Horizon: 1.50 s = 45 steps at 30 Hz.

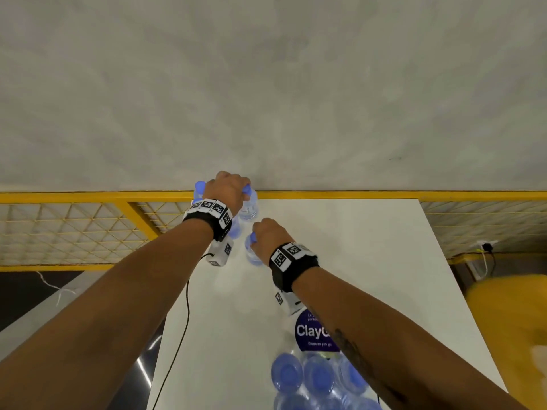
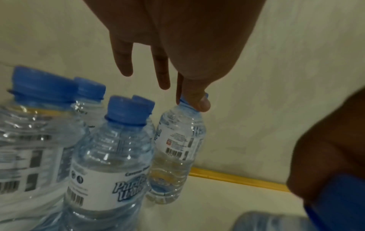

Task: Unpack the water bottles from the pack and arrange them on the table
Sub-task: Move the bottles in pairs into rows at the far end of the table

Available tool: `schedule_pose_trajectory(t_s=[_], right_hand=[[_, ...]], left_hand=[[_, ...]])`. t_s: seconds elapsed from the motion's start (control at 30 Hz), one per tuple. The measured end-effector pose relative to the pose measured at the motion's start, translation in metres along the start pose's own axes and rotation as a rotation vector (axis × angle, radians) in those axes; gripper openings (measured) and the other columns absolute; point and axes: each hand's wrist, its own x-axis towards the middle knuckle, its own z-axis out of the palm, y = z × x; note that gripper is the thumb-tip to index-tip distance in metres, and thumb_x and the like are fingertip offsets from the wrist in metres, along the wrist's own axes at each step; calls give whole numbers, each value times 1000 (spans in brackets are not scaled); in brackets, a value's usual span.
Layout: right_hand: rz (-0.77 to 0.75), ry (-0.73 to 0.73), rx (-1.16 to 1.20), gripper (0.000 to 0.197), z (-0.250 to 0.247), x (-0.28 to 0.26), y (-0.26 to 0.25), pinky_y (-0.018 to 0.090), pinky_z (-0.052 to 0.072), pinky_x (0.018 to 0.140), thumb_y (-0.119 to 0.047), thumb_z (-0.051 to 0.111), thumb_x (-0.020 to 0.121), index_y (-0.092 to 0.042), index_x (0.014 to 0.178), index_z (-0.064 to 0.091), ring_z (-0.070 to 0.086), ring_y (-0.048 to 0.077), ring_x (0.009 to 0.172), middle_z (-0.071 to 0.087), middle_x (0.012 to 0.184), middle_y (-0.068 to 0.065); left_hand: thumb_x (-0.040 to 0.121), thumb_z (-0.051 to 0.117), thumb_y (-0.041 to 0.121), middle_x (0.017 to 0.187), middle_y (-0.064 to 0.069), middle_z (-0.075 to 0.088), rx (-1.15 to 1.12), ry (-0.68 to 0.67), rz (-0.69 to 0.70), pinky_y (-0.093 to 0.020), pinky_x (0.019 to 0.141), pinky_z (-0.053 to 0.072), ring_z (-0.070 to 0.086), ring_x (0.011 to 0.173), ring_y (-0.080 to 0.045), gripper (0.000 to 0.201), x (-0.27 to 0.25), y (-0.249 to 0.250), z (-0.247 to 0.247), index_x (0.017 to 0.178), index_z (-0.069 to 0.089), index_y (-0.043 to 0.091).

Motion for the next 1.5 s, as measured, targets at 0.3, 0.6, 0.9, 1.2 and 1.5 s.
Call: schedule_pose_trajectory(t_s=[0.3,0.6,0.9,1.2,1.5], right_hand=[[-27,68,-67,35,0,68,4,32,48,84,-23,68,85,-7,116,61,62,32,104,60,117,13],[13,55,10,29,-6,93,-1,27,45,75,-18,59,90,-7,116,64,65,30,99,68,109,13],[-5,119,0,22,4,96,-3,29,44,70,-16,64,87,-7,107,66,64,31,96,66,106,15],[34,90,-32,32,0,89,-6,39,51,79,-20,64,87,-5,116,60,61,37,104,61,115,19],[-67,89,33,46,-16,-16,16,35,45,95,-29,71,85,-9,124,57,55,29,111,55,120,13]], left_hand=[[94,54,23,107,1,61,-41,-44,31,-47,90,51,43,118,-26,11,37,-10,26,104,57,26],[86,50,25,94,8,55,-58,-112,35,-46,89,54,50,94,-20,13,39,-11,22,79,50,36],[88,55,28,100,4,58,29,-111,63,-45,87,54,51,96,-22,5,38,-7,22,91,54,32],[91,57,30,109,-2,62,58,-147,46,-47,86,55,56,102,-26,16,35,-7,19,107,55,28],[97,55,29,141,-9,56,-181,110,35,-49,105,44,50,128,-36,53,-32,-28,8,148,43,22]])
